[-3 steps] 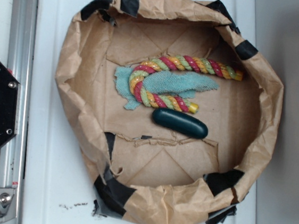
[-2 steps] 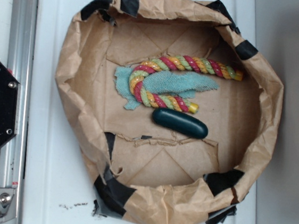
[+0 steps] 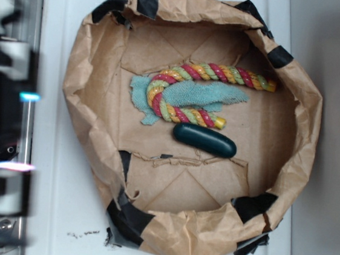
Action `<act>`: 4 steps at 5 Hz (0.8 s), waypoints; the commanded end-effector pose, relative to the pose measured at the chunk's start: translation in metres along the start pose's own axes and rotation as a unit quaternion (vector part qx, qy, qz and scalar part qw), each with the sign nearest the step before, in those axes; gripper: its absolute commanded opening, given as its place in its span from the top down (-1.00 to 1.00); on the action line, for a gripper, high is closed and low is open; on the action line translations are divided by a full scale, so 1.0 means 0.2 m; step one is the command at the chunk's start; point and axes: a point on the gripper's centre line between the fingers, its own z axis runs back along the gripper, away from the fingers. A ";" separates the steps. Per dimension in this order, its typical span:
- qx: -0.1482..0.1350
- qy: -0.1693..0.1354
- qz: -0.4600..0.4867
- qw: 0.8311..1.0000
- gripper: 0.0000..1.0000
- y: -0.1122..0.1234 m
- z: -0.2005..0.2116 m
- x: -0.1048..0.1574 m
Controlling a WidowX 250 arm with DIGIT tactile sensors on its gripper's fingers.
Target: Grab the plastic pickle.
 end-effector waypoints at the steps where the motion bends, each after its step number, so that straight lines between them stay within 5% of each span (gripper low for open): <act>1: 0.012 -0.044 0.015 0.999 -1.00 0.10 -0.35 0.44; 2: 0.022 -0.042 -0.001 0.999 -1.00 0.13 -0.57 0.57; 3: -0.016 -0.058 -0.118 0.991 -1.00 0.07 -0.75 0.54; 4: -0.017 -0.035 -0.191 0.981 -1.00 0.06 -0.87 0.44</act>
